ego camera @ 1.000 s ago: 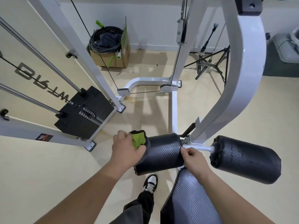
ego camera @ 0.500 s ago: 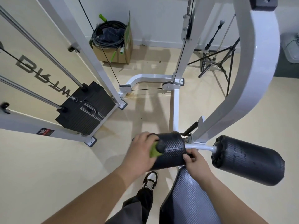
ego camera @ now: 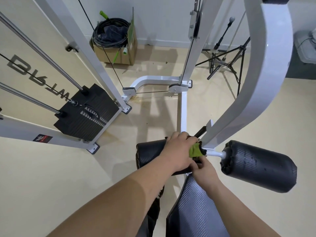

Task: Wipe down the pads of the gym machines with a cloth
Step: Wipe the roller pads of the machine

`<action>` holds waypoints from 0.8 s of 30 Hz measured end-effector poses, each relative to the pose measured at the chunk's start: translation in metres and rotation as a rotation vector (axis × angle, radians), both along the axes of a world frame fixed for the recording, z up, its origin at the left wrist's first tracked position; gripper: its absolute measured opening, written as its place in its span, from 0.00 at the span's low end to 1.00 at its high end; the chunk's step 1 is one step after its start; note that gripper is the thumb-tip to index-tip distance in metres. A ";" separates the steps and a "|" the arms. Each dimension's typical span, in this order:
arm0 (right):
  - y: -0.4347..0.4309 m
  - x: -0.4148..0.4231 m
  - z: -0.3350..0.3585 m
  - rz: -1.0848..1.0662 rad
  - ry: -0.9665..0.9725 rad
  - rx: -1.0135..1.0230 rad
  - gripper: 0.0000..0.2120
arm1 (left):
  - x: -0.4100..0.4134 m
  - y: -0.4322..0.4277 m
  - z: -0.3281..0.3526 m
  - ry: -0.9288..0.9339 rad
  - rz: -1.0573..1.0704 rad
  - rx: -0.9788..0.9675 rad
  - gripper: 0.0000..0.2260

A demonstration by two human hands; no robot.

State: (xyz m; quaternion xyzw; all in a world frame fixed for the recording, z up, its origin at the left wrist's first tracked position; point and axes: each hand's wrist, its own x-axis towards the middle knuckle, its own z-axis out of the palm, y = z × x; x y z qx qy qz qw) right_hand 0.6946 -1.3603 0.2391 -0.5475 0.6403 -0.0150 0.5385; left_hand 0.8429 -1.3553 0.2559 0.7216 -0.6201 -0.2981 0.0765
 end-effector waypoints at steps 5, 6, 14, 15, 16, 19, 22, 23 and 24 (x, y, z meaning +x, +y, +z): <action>0.008 -0.005 0.000 -0.031 -0.075 0.032 0.10 | 0.072 0.065 0.000 -0.024 0.256 -0.053 0.28; 0.009 -0.006 0.000 -0.037 -0.080 0.045 0.10 | 0.085 0.079 0.001 -0.026 0.335 -0.056 0.27; -0.019 0.016 0.009 -0.084 -0.081 0.024 0.15 | 0.061 0.111 0.010 -0.069 0.457 -0.117 0.22; -0.019 0.018 0.007 -0.061 -0.058 -0.005 0.15 | 0.067 0.110 0.013 -0.030 0.483 -0.104 0.22; -0.018 0.018 0.005 -0.059 -0.049 -0.018 0.14 | 0.075 0.109 0.016 0.016 0.529 -0.091 0.22; -0.015 0.011 -0.003 -0.122 -0.082 -0.016 0.11 | 0.091 0.093 0.015 0.089 0.672 -0.138 0.20; -0.010 0.004 -0.006 -0.208 -0.176 0.036 0.09 | 0.064 0.068 0.008 -0.048 0.571 0.017 0.22; -0.008 0.003 -0.007 -0.224 -0.192 0.039 0.09 | 0.048 0.060 0.005 -0.129 0.520 0.066 0.24; -0.007 0.002 -0.009 -0.227 -0.195 0.033 0.09 | 0.033 0.050 0.003 -0.167 0.475 0.077 0.25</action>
